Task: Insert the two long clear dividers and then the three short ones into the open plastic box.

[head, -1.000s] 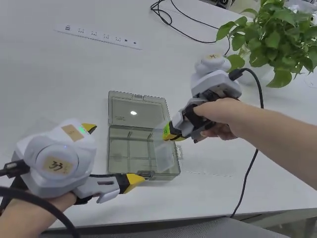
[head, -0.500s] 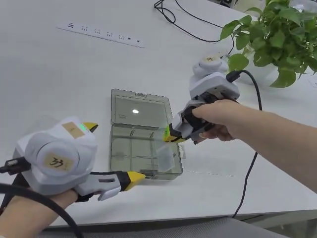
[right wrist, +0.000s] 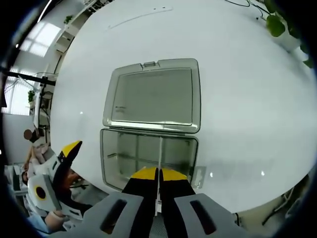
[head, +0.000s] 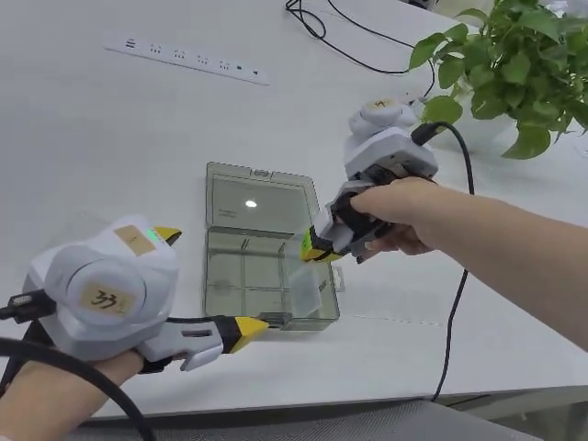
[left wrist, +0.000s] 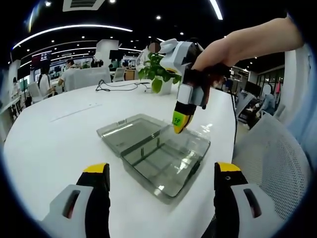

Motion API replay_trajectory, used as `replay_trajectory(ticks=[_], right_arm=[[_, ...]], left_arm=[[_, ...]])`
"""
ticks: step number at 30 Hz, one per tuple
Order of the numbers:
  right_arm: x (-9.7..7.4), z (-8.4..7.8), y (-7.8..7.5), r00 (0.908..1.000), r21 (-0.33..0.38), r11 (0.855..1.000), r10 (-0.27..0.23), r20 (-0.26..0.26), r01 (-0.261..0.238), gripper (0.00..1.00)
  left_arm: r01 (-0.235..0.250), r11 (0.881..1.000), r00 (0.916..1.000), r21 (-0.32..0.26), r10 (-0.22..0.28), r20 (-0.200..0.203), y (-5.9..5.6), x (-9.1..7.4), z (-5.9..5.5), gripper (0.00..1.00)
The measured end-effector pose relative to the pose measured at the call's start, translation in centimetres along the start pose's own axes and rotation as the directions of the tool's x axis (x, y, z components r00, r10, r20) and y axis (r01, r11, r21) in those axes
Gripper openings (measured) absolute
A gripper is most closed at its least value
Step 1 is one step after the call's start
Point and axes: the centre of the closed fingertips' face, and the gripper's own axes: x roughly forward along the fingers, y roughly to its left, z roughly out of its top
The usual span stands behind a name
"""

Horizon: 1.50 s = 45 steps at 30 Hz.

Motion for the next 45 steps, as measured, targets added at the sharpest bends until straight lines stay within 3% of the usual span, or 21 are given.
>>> replay_trajectory(ticks=[17, 45], right_arm=[[0.18, 0.26, 0.04, 1.0000, 0.009, 1.000, 0.003, -0.009, -0.003, 0.02], [0.88, 0.02, 0.08, 0.9995, -0.040, 0.999, -0.027, -0.015, 0.026, 0.02]], left_arm=[[0.002, 1.000, 1.0000, -0.002, -0.002, -0.004, -0.02, 0.05, -0.15, 0.87], [0.003, 1.000, 0.9999, -0.007, -0.003, -0.010, 0.06, 0.02, -0.38, 0.85]])
